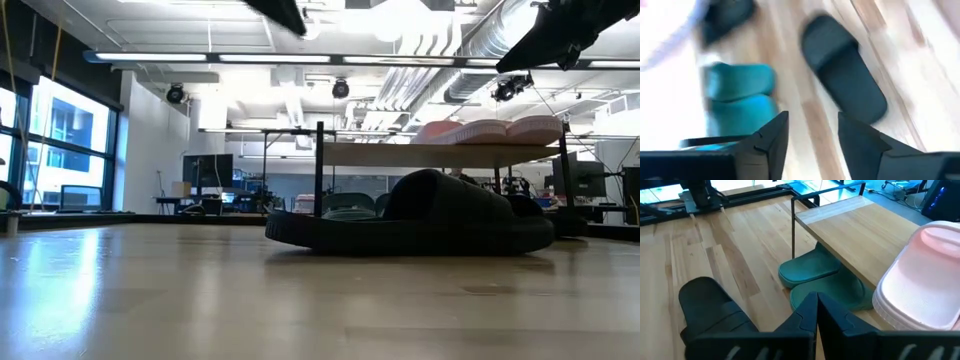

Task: Pick and place slides into the shelf
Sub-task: Put the black slipper under the shelf

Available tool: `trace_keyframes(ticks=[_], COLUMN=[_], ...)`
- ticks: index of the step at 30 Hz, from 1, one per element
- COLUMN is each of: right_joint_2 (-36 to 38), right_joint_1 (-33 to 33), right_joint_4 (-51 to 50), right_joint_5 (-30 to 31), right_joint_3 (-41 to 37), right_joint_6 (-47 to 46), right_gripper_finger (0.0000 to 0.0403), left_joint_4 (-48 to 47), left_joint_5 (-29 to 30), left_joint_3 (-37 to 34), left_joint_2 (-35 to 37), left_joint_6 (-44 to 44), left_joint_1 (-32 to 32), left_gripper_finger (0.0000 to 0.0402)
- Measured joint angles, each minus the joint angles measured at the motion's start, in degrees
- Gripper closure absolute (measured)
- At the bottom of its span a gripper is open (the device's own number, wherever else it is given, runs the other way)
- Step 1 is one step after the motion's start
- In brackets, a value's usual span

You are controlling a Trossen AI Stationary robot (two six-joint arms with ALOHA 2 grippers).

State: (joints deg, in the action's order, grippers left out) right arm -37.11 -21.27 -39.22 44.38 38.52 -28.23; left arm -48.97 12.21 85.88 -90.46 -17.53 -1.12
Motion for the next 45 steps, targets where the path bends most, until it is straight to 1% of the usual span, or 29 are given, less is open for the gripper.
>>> trace_keyframes(ticks=[4,7,10,13,16,18,20,25,29,33,35,39,45], right_joint_2=[0.0,0.0,0.0,-0.1,-0.4,-0.8,-1.7,-4.7,-8.0,-11.7,-13.7,-18.0,-26.6], right_joint_1=[0.0,0.0,0.0,0.0,0.0,0.0,0.0,0.0,0.4,1.1,1.1,1.1,1.1], right_joint_4=[0.0,0.0,0.0,0.0,0.1,0.1,0.5,0.3,-2.4,-4.8,-6.0,-10.0,-14.5], right_joint_5=[0.0,0.0,0.0,0.0,0.3,0.8,0.9,1.7,2.7,2.5,2.5,2.0,0.4], right_joint_3=[0.0,0.0,0.0,0.0,0.0,0.0,0.0,1.6,5.2,9.1,11.3,15.7,23.5], right_joint_6=[0.0,-0.2,-0.4,-1.9,-3.8,-4.5,-4.5,-4.9,-5.0,-5.3,-6.1,-8.0,-9.4], right_gripper_finger=[0.0402,0.0402,0.0402,0.0402,0.0402,0.0402,0.0402,0.0402,0.0402,0.0402,0.0402,0.0402,0.0402], left_joint_4=[1.8,4.8,9.8,16.0,21.6,24.1,25.8,29.5,34.4,39.2,40.1,42.6,46.7], left_joint_5=[-4.0,-9.8,-15.2,-20.7,-30.0,-36.6,-40.7,-42.7,-45.8,-46.2,-45.8,-44.2,-44.1], left_joint_3=[-3.6,-8.2,-13.7,-19.4,-23.9,-26.1,-27.9,-31.2,-31.4,-31.4,-31.4,-31.5,-31.5], left_joint_2=[9.5,16.5,22.6,26.8,28.5,28.3,27.4,23.5,18.7,13.8,11.5,7.9,3.9], left_joint_6=[0.0,-0.5,-1.9,-2.7,-3.0,-2.9,-2.7,-3.0,-3.2,-4.3,-6.0,-6.7,-6.7], left_joint_1=[6.6,13.1,20.1,27.5,34.4,38.3,41.5,44.9,45.0,45.0,45.0,45.0,45.0], left_gripper_finger=[0.0275,0.0292,0.0305,0.0315,0.0321,0.0325,0.0327,0.033,0.033,0.033,0.033,0.033,0.033])
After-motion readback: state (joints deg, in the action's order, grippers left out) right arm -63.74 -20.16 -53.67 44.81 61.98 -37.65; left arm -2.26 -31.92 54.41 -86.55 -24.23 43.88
